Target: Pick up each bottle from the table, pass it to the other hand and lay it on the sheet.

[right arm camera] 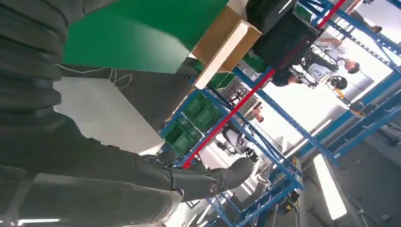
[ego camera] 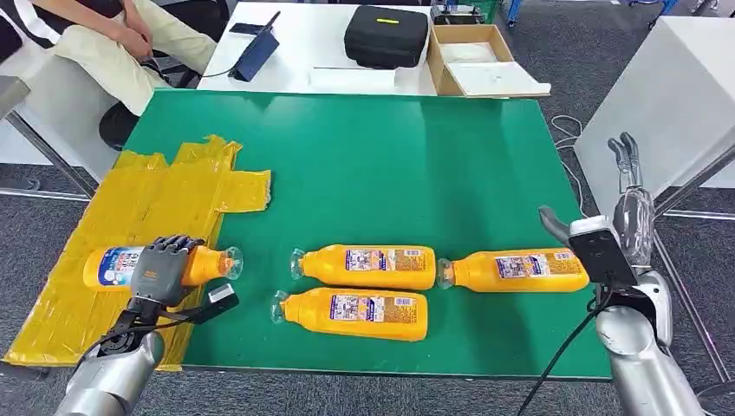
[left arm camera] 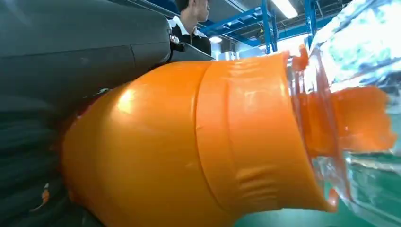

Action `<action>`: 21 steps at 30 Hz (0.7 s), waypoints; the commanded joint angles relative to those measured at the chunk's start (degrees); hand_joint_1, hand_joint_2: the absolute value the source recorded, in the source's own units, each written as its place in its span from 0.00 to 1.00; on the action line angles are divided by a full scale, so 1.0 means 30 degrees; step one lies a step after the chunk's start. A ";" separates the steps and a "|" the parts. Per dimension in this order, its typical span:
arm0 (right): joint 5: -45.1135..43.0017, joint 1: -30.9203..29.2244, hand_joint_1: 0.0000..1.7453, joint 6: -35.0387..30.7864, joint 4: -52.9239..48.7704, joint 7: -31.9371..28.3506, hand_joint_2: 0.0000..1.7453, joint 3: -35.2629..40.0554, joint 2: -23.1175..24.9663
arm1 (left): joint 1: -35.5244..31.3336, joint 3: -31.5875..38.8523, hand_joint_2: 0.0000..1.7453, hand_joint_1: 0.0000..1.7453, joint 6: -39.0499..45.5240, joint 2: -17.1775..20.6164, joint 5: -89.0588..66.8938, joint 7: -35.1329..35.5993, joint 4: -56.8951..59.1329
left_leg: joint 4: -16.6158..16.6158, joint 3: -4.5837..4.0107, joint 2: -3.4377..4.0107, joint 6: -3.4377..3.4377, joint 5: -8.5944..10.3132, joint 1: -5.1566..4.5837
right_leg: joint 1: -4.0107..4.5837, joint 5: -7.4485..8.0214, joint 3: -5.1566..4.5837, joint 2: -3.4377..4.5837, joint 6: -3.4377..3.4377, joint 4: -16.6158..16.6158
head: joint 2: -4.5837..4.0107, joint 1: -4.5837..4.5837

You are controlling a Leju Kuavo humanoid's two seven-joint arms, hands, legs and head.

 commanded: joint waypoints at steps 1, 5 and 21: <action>0.0240 -0.0313 0.00 0.0270 0.0678 0.0336 1.00 0.0242 0.0564 | -0.1061 -0.0980 1.00 0.82 0.0030 0.0362 -0.0334 0.0744 0.2585 | -0.0010 0.0074 0.0012 -0.0078 -0.0026 0.0035 | 0.0036 -0.0014 0.0080 -0.0005 -0.0063 -0.0028 | 0.0000 0.0000; 0.0261 -0.0320 0.00 0.0347 0.0951 0.0339 1.00 0.0246 0.0492 | -0.1144 -0.1456 1.00 0.00 0.0030 0.0440 -0.0630 0.1278 0.2933 | -0.0009 0.0063 0.0006 -0.0060 -0.0020 0.0026 | 0.0027 -0.0012 0.0067 -0.0008 -0.0050 -0.0024 | 0.0000 0.0000; 0.0541 -0.1691 0.00 0.0660 0.1897 0.0274 1.00 0.0764 0.0419 | -0.2867 -0.3183 1.00 0.00 -0.1219 0.0910 -0.1188 0.1863 0.6119 | -0.0014 0.0109 0.0031 -0.0074 -0.0011 0.0016 | 0.0017 0.0000 0.0110 0.0019 -0.0058 -0.0020 | 0.0000 -0.0007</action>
